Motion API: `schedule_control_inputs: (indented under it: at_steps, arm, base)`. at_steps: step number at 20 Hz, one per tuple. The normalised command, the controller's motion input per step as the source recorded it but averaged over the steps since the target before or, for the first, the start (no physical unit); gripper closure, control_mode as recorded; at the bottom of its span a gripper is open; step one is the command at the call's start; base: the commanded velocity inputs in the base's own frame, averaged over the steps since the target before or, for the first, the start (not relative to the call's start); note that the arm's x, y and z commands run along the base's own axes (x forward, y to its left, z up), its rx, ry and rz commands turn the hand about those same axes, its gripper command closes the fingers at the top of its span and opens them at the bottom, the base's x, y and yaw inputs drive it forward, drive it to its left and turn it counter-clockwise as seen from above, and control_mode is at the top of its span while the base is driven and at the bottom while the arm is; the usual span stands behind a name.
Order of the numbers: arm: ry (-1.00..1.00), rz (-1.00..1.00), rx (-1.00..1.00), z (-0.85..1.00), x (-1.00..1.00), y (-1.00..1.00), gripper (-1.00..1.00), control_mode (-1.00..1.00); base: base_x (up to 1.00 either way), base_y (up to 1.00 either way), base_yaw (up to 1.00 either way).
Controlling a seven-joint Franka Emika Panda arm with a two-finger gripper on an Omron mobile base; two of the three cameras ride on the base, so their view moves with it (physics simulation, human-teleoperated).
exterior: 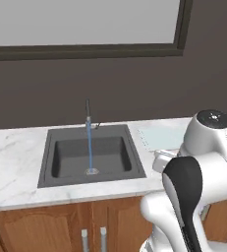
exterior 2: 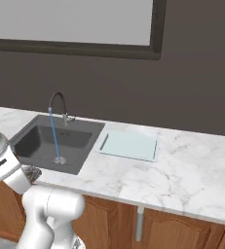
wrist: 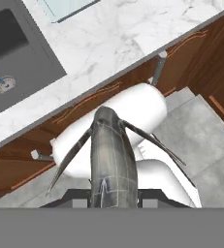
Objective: Take the fish out of the fridge, briefly rinse it in the sink, and place it on the tray next to the sink.
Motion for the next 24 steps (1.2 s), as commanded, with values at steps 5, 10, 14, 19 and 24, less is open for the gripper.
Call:
schedule_control_inputs:
  at_steps: [5,10,14,19,24]
  arm:
    - [0.0,0.0,0.0,0.0,0.0,0.0,1.0,1.0]
    - [0.0,0.0,0.0,0.0,0.04,-0.03,1.0,-1.0]
    - [0.1,0.04,0.12,0.01,0.79,-0.44,1.0,-1.0]
    - [0.22,0.21,0.28,0.02,1.0,-0.49,1.0,-1.0]
    - [0.27,0.34,0.26,0.0,1.0,-0.09,1.0,-1.0]
  base:
    - [0.46,0.25,0.0]
    - [0.01,-0.01,0.0]
    - [0.0,0.0,0.0]
    - [0.0,0.0,0.0]
    - [0.0,0.0,0.0]
